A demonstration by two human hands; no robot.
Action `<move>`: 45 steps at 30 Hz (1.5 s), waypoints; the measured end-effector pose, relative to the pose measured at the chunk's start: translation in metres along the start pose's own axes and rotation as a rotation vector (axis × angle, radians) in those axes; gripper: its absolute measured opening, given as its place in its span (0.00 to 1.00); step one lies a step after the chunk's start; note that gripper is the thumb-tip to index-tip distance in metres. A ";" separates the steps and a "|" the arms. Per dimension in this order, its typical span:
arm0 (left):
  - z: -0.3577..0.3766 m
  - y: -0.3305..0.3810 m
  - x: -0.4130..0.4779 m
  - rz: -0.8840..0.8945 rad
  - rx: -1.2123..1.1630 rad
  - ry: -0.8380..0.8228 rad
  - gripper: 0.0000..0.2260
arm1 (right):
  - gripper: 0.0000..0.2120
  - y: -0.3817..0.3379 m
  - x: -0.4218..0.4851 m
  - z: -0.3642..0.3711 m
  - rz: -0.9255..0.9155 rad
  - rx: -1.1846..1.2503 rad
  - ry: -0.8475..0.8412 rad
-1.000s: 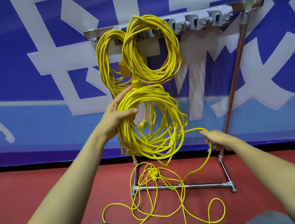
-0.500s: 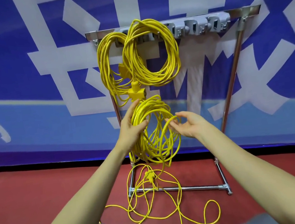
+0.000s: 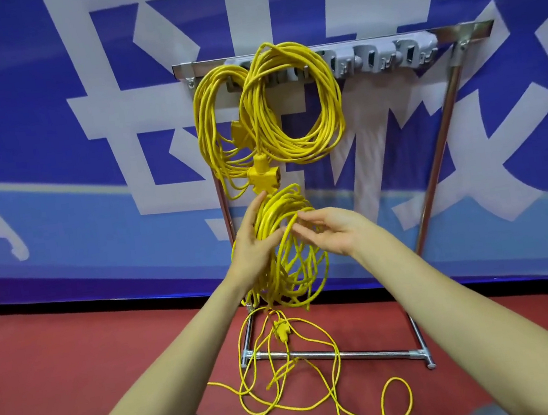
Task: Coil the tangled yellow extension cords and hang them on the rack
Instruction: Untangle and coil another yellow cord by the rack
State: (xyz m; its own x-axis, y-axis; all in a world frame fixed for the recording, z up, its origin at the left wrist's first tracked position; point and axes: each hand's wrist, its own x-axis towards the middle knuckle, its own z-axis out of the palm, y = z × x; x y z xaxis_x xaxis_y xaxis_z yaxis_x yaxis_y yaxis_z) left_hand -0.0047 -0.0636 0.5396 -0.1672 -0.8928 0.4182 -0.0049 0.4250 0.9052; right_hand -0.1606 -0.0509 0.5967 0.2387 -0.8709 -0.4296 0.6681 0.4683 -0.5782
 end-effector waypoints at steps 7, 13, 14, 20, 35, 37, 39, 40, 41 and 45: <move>-0.001 -0.005 -0.009 -0.183 -0.187 0.007 0.28 | 0.05 0.006 0.011 0.011 0.016 0.009 0.106; -0.001 -0.003 -0.009 -0.301 -0.282 -0.018 0.27 | 0.06 0.004 0.007 0.006 0.061 0.072 0.122; -0.001 -0.003 -0.008 -0.331 -0.302 -0.022 0.26 | 0.06 0.004 0.004 0.006 0.059 0.082 0.116; 0.002 0.002 -0.007 -0.426 -0.326 -0.109 0.27 | 0.07 0.008 0.006 0.007 -0.044 0.228 0.185; 0.001 -0.019 0.002 -0.292 -0.040 0.143 0.33 | 0.02 0.045 0.009 -0.043 -0.256 -0.911 0.092; 0.002 -0.016 0.006 -0.262 -0.043 0.209 0.36 | 0.03 0.070 0.008 -0.051 -0.301 -1.015 -0.026; 0.006 -0.009 0.008 -0.209 -0.038 0.212 0.36 | 0.07 0.088 0.013 -0.057 -0.441 -1.136 0.029; 0.008 -0.006 0.010 -0.179 -0.048 0.216 0.34 | 0.09 0.094 0.016 -0.060 -0.554 -1.205 0.122; 0.010 -0.001 0.013 -0.155 -0.063 0.225 0.32 | 0.12 0.098 0.019 -0.062 -0.657 -1.255 0.216; 0.005 0.015 0.029 -0.091 -0.162 0.280 0.33 | 0.17 0.123 0.028 -0.075 -0.846 -1.222 0.329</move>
State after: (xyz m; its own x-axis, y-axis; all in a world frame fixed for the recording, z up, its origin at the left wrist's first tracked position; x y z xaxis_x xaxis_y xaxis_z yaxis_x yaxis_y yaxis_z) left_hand -0.0150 -0.0826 0.5652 0.1044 -0.9420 0.3189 0.1530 0.3321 0.9308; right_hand -0.1252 -0.0064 0.4615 -0.1761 -0.9447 0.2767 -0.4901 -0.1597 -0.8569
